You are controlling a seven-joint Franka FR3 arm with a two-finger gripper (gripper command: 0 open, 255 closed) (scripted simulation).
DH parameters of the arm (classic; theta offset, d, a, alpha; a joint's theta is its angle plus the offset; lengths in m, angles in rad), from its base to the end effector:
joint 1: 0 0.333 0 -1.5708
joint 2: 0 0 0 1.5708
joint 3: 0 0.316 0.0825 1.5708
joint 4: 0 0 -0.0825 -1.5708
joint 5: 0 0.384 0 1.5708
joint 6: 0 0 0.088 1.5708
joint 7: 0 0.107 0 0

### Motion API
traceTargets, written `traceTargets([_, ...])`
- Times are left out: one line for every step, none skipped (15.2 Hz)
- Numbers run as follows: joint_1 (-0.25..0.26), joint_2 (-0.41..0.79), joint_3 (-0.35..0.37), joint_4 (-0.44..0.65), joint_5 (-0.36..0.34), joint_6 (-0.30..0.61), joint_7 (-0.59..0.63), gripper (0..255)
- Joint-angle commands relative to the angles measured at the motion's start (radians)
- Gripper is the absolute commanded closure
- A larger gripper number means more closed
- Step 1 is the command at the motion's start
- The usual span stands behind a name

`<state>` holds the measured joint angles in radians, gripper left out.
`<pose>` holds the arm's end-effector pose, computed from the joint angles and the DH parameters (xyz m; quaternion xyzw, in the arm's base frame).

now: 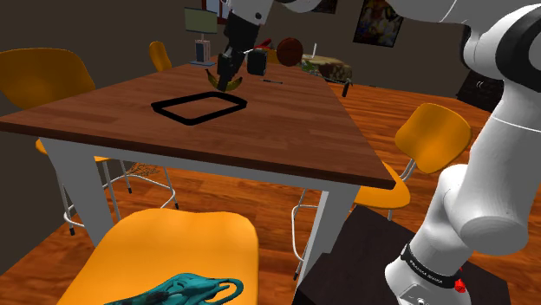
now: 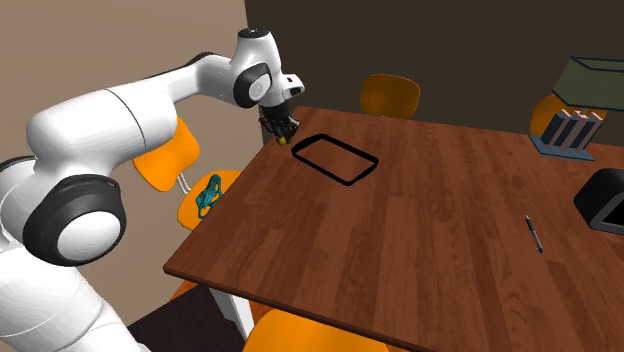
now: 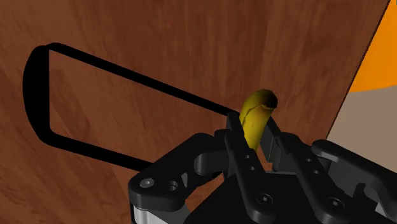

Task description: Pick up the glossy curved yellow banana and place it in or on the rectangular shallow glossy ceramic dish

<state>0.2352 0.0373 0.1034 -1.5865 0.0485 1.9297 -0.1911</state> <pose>0.5635 0.2007 0.6324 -0.9549 -0.2535 -0.1501 0.0368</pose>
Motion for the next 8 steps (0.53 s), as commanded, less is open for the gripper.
traceTargets([-0.013,0.067,-0.012,0.083,0.002,-0.018,-0.026,255])
traceTargets([-0.020,0.101,-0.018,0.127,0.004,-0.027,-0.040,255])
traceTargets([-0.028,0.137,-0.023,0.173,0.006,-0.039,-0.053,255])
traceTargets([-0.035,0.174,-0.028,0.222,0.008,-0.052,-0.066,255])
traceTargets([-0.043,0.214,-0.033,0.275,0.010,-0.067,-0.079,255])
traceTargets([-0.051,0.255,-0.037,0.333,0.011,-0.084,-0.091,255])
traceTargets([-0.058,0.299,-0.040,0.396,0.013,-0.103,-0.102,255])
traceTargets([-0.066,0.347,-0.043,0.465,0.015,-0.126,-0.112,255])
